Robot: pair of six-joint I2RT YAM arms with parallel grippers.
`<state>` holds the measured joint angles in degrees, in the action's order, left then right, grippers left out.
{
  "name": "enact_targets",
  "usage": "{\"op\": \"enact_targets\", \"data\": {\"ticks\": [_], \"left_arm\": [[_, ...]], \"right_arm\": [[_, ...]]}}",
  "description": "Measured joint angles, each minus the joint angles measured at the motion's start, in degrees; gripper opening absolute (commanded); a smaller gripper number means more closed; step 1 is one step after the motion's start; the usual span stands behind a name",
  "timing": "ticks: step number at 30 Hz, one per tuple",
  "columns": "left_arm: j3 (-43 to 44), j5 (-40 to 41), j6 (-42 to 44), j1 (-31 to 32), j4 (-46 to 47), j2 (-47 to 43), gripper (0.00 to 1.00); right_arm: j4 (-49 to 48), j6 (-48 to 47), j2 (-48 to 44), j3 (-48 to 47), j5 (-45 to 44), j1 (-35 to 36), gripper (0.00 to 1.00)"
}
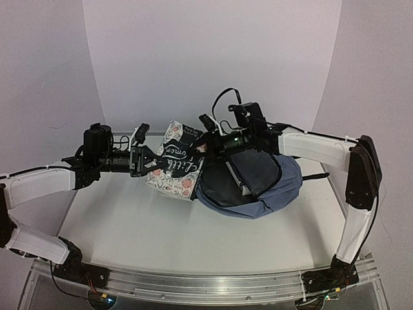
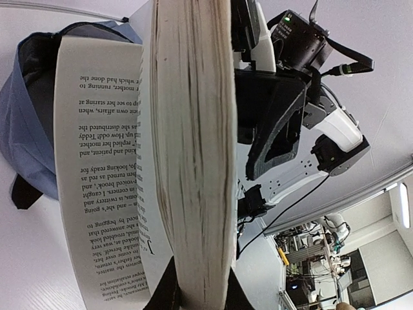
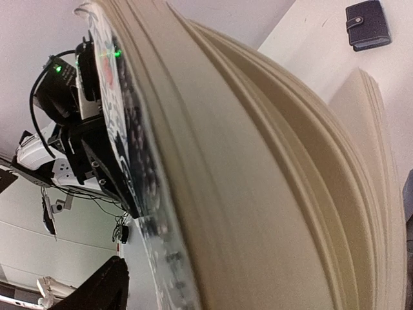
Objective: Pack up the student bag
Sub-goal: Pick up the book from the center of the board.
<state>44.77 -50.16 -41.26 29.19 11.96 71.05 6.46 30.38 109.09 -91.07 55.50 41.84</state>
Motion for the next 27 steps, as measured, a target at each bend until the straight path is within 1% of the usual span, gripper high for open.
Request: {"op": "enact_targets", "data": {"ticks": [5,7,9,10,11,13,17,20,24,27], "left_arm": [[0.0,-0.9,-1.9,0.0,2.9,0.4,0.01],[0.0,-1.1,-2.2,0.0,3.5,0.5,0.13],[0.0,-0.7,-2.0,0.0,3.5,0.7,0.29],[0.0,-0.4,-1.9,0.0,3.4,0.7,0.37],[0.0,0.4,-1.7,0.0,3.1,0.7,0.46],[0.7,3.6,-1.4,-0.1,1.4,0.7,0.62],[1.1,10.2,-2.4,-0.5,-1.0,-0.2,0.79],[-0.1,16.3,-5.5,-0.9,-0.8,-2.8,0.91],[-4.4,20.9,-10.6,-1.3,6.3,-5.4,0.97],[-7.2,22.3,-14.5,-1.1,12.7,-3.8,0.99]], "right_arm": [[-1.3,1.8,-0.8,0.7,0.0,-0.3,0.35],[-1.8,1.9,-1.0,0.9,0.1,-0.4,0.21],[-2.2,2.6,-1.2,1.0,0.0,-0.3,0.07],[-2.3,3.1,-1.3,1.0,-0.2,-0.3,0.02],[-2.3,3.2,-1.5,1.0,-0.3,-0.4,0.0],[-1.5,3.3,-1.8,1.2,-0.6,-1.0,0.0],[-1.2,4.1,-2.0,1.2,-2.0,-2.9,0.0],[-1.3,5.5,-2.3,1.2,-3.5,-5.3,0.0],[-2.2,9.0,-2.8,0.4,-6.0,-8.8,0.0],[-4.9,13.0,-2.8,-0.8,-8.0,-10.8,0.0]]}}
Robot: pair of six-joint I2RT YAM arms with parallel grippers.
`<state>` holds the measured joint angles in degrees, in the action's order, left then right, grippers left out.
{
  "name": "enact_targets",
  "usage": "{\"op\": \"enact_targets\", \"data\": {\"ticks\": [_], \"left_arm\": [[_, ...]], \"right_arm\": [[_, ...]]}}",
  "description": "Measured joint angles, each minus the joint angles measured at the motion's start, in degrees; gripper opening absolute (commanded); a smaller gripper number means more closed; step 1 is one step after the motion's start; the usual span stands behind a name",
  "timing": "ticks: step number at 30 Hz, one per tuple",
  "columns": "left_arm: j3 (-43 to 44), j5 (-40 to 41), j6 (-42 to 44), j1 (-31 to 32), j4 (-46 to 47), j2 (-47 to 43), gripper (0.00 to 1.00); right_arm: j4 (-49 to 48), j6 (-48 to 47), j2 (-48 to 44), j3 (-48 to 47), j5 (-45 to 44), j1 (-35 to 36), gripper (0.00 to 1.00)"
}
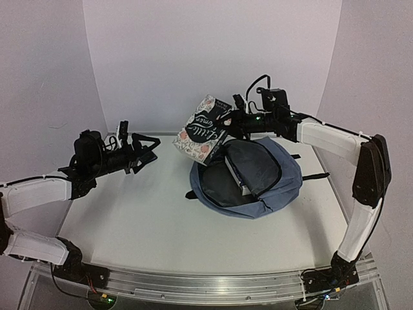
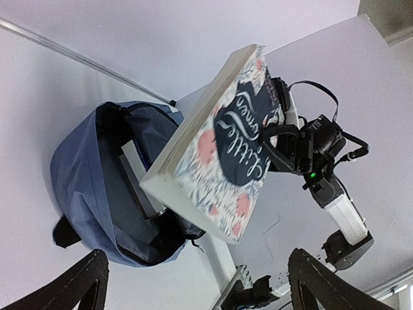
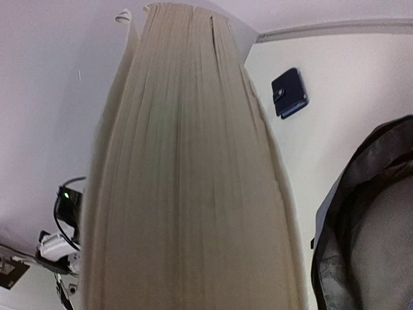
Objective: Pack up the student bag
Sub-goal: Pick up the book from the center of the board.
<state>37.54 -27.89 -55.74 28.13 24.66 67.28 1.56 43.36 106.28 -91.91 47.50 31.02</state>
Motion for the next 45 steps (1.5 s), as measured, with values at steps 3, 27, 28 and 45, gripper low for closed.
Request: {"op": "enact_targets", "data": {"ticks": [3,27,28,45], "left_arm": [[-1.6,0.7,-3.1,0.7,5.5,2.7,0.99],[1.7,1.9,-11.9,6.4,31.6,15.5,0.75],[2.1,1.8,-12.6,6.4,32.7,16.2,0.7],[3.0,1.1,-23.9,6.4,48.9,28.0,0.23]], "right_arm": [[-6.2,6.2,0.0,0.1,-0.9,-0.8,0.0],[-34.9,26.0,0.0,10.8,-2.1,2.5,0.0],[-35.1,26.0,0.0,10.9,-2.1,2.9,0.0],[-41.3,26.0,0.7,16.4,-4.2,5.0,0.0]]}}
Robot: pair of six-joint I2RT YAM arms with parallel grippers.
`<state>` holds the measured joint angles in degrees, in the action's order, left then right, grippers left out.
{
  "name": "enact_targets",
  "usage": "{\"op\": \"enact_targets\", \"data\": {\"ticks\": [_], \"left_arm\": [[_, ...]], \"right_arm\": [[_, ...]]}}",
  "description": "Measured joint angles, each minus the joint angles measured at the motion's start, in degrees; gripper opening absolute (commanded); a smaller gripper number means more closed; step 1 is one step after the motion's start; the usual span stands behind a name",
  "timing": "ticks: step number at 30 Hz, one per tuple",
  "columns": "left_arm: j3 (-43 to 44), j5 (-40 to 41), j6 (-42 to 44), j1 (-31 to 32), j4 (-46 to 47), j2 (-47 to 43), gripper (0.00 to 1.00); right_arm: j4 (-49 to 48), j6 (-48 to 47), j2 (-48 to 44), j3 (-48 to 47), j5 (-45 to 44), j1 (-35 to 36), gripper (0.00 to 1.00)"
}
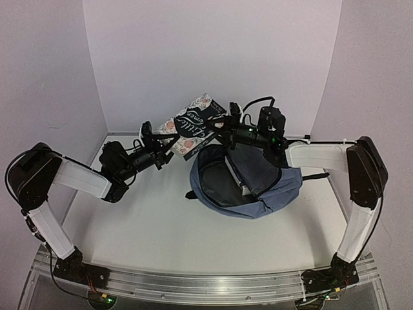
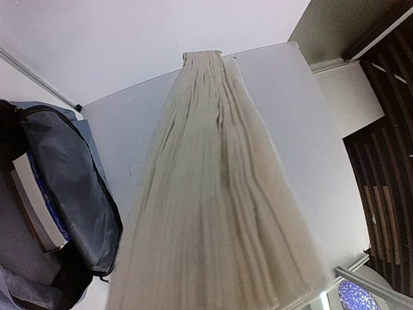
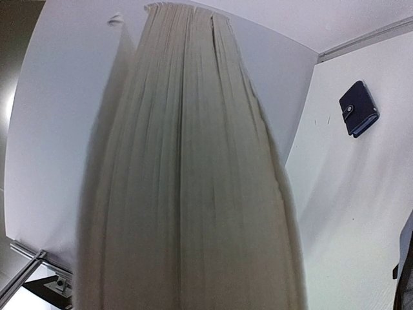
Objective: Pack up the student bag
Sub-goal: Pick up the book from the center of the board.
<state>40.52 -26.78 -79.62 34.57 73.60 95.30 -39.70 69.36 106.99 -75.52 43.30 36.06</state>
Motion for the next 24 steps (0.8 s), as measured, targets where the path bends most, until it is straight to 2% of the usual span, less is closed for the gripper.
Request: {"op": "enact_targets", "data": {"ticks": [1,4,8,10,14,20,24], "left_arm": [[0.0,0.0,-0.4,0.0,0.1,0.2,0.17],[0.0,0.0,-0.4,0.0,0.1,0.4,0.01],[-0.3,0.2,0.3,0.0,-0.4,-0.1,0.0],[-1.4,0.3,1.7,-0.1,-2.3,-1.5,0.0],[-4.3,0.4,5.7,0.0,-11.4,-7.1,0.0],[-4.7,3.2,14.0,0.0,-33.4,-19.8,0.0],[-4.7,6.2,17.9,-0.7,-44.6,-27.2,0.0]], "right_arm": [[-0.2,0.0,0.1,0.2,-0.2,0.0,0.04],[-0.7,-0.1,0.4,0.5,-0.5,0.0,0.28],[-1.3,-1.1,0.5,0.9,-0.4,0.0,0.6],[-1.0,-2.7,0.4,1.0,-0.3,-0.2,0.68],[8.8,-11.6,-1.1,1.3,-1.3,-1.1,0.7],[36.7,-34.7,-4.1,-4.8,-9.8,-3.0,0.65],[50.3,-48.9,-5.1,-9.9,-18.0,-2.9,0.62]]}}
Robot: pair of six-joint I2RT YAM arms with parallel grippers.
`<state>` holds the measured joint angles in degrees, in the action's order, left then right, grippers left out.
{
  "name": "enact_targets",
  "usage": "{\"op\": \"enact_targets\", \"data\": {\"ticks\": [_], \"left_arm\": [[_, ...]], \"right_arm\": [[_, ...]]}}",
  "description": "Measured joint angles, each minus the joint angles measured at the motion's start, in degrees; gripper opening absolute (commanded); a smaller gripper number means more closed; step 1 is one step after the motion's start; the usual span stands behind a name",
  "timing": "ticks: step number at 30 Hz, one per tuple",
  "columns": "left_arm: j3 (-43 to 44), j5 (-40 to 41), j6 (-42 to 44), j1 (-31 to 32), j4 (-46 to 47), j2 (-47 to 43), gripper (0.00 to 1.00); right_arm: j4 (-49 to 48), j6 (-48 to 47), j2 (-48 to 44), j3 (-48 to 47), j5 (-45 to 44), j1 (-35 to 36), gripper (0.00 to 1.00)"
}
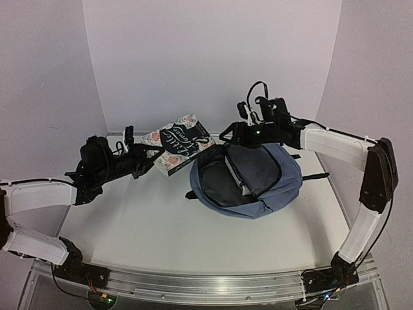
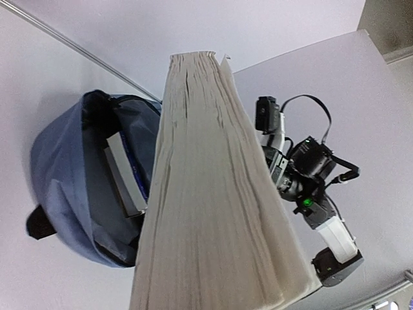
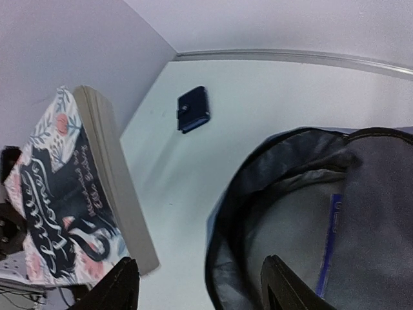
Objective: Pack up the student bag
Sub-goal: Pick up the book from the center of the board, then place the book in the student bag.
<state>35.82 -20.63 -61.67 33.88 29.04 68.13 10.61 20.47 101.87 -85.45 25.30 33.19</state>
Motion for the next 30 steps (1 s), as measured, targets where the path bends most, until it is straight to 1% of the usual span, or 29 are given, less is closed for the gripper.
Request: {"op": "enact_targets", "data": {"ticks": [5,11,15,20,25,27,30], "left_arm": [[0.1,2.3,3.3,-0.6,-9.4,-3.2,0.0],[0.1,2.5,4.8,-0.6,-15.6,-3.3,0.0],[0.1,2.4,5.1,-0.6,-16.8,-3.8,0.0],[0.1,2.4,5.3,-0.6,-16.8,-4.0,0.0],[0.1,2.3,5.3,-0.6,-16.8,-4.0,0.0],[0.1,2.3,5.3,-0.6,-16.7,-4.0,0.0],[0.1,2.2,5.3,-0.6,-16.7,-4.0,0.0]], "right_arm": [[11.2,-12.8,-0.1,-2.6,-10.8,2.7,0.61],[18.9,-22.0,1.2,-2.6,-20.2,6.7,0.53],[21.2,-25.2,3.3,-2.6,-24.6,7.5,0.46],[22.3,-27.4,6.6,-2.6,-29.6,7.3,0.45],[22.7,-28.9,9.2,-3.0,-32.4,7.1,0.43],[22.7,-29.4,10.1,-3.1,-33.4,7.1,0.37],[22.7,-30.2,10.8,-3.1,-34.8,7.0,0.21]]}}
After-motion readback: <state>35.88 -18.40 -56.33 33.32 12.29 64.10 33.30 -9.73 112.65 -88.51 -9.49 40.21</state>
